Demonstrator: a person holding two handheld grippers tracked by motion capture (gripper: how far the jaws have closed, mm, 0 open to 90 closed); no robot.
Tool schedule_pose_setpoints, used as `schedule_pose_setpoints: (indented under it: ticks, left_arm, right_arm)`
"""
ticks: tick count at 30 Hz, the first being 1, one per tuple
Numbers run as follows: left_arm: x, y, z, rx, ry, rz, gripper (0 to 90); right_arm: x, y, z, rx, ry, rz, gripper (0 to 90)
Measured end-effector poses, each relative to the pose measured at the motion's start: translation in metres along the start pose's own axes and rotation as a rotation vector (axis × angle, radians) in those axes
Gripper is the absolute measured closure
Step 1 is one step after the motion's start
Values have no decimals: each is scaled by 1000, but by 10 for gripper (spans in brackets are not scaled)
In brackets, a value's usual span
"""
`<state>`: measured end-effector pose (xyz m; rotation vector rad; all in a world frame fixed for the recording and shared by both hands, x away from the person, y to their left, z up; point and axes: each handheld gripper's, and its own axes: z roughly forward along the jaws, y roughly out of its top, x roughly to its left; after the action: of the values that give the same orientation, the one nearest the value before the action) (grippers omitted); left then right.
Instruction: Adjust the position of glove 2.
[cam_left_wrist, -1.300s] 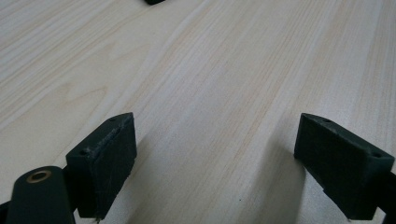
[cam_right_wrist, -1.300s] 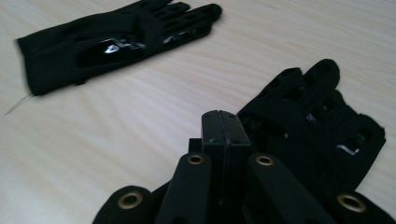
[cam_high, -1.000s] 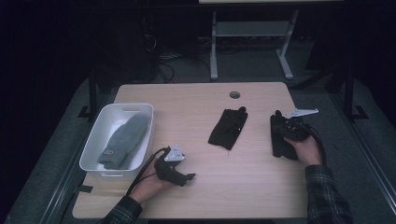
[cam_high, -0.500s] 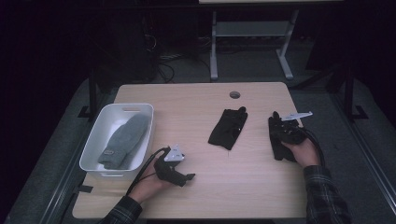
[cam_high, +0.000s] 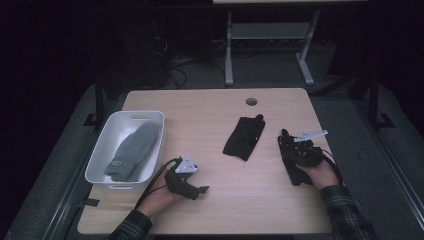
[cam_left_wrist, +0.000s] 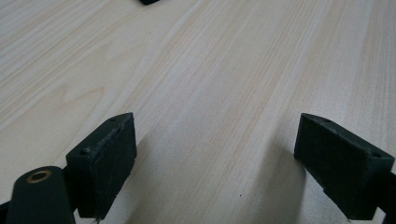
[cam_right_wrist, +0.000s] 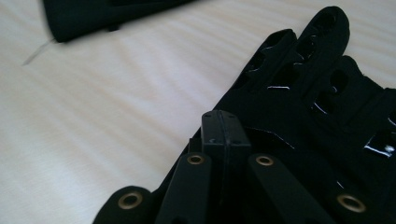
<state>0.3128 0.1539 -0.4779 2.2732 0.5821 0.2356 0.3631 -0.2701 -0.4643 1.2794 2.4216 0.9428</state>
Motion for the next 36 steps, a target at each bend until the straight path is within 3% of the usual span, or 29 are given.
schedule_pose_setpoints:
  ticks: [24,33,36]
  left_arm:
    - [0,0,0,-2,-1,2,120]
    - [0,0,0,-2,-1,3,120]
    - [0,0,0,-3,-2,3,120]
  right_arm:
    - [82,-18,-10,33,161,-154,900]
    - [108,-19,-11,47,208,-211,900]
    - [109,-17,-15,13,210,-226,900]
